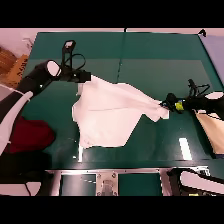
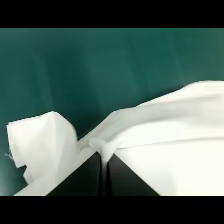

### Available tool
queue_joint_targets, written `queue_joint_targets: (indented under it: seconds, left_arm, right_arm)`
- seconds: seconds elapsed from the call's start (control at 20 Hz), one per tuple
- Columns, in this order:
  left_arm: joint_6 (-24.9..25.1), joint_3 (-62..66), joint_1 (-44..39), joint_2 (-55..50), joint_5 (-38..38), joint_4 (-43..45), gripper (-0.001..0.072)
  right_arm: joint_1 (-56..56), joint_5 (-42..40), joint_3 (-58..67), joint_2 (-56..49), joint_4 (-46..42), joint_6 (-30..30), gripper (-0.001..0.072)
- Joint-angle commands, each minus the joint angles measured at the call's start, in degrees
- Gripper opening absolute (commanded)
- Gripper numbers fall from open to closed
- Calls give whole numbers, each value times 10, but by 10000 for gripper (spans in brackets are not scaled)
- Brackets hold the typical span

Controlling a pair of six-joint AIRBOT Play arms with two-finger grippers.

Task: Fold the shirts.

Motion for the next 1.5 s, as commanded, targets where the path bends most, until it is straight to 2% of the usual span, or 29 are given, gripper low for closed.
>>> queue_joint_targets:
  seconds: [0.0, 0.05, 0.1, 0.15, 0.2, 0.25, 0.35, 0.45, 0.7, 0.8, 0.85, 0.9, 1.15, 1.25, 1.3, 1.35, 1.4, 1.45]
  left_arm:
    - [5, 1, 1, -25, 26, -26, 107]
    - [5, 10, 1, -25, 10, -22, 482]
    - [1, 26, 3, -25, -21, -21, 716]
    - [-3, 49, 10, -24, -74, -21, 696]
    - [-13, 77, 19, -22, -137, -18, 695]
    - [-16, 113, 31, -19, -216, -17, 695]
    - [-32, 181, 57, -19, -362, -16, 694]
    - [-54, 217, 78, -19, -459, -15, 694]
    - [-94, 182, 86, -19, -547, 10, 695]
    - [-97, 131, 86, -19, -566, 10, 694]
    - [-97, 99, 83, -19, -566, 10, 694]
    - [-97, 59, 79, -19, -560, 9, 695]
    - [-89, -104, 59, -19, -461, -6, 695]
    - [-85, -143, 59, -19, -395, -34, 695]
    - [-84, -155, 59, -19, -368, -40, 695]
    - [-77, -162, 59, -19, -340, -45, 694]
    - [-69, -162, 59, -21, -321, -49, 691]
    - [-68, -162, 59, -22, -301, -50, 555]
  right_arm:
    - [1, -19, 18, -48, 1, -23, 16]
    - [0, -12, 23, -48, 1, -31, 17]
    - [-2, 5, 30, -48, -3, -30, 17]
    - [-7, 33, 38, -48, -8, -30, 62]
    - [-14, 71, 50, -48, -17, -30, 250]
    - [-23, 105, 66, -48, -27, -30, 344]
    - [-53, 153, 101, -42, -27, -30, 344]
    - [-81, 198, 147, -40, -26, -30, 344]
    - [-104, 201, 227, -71, -29, -28, 375]
    - [-98, 201, 245, -113, -28, -28, 396]
    - [-95, 204, 247, -134, -29, -28, 443]
    - [-90, 208, 247, -152, -29, -28, 443]
    - [-43, 213, 247, -212, -29, -28, 437]
    - [-21, 213, 247, -231, -29, -28, 406]
    - [-12, 213, 247, -239, -29, -28, 369]
    - [-8, 213, 247, -243, -29, -28, 330]
    - [-5, 212, 247, -245, -29, -28, 249]
    - [-5, 212, 247, -245, -29, -28, 161]
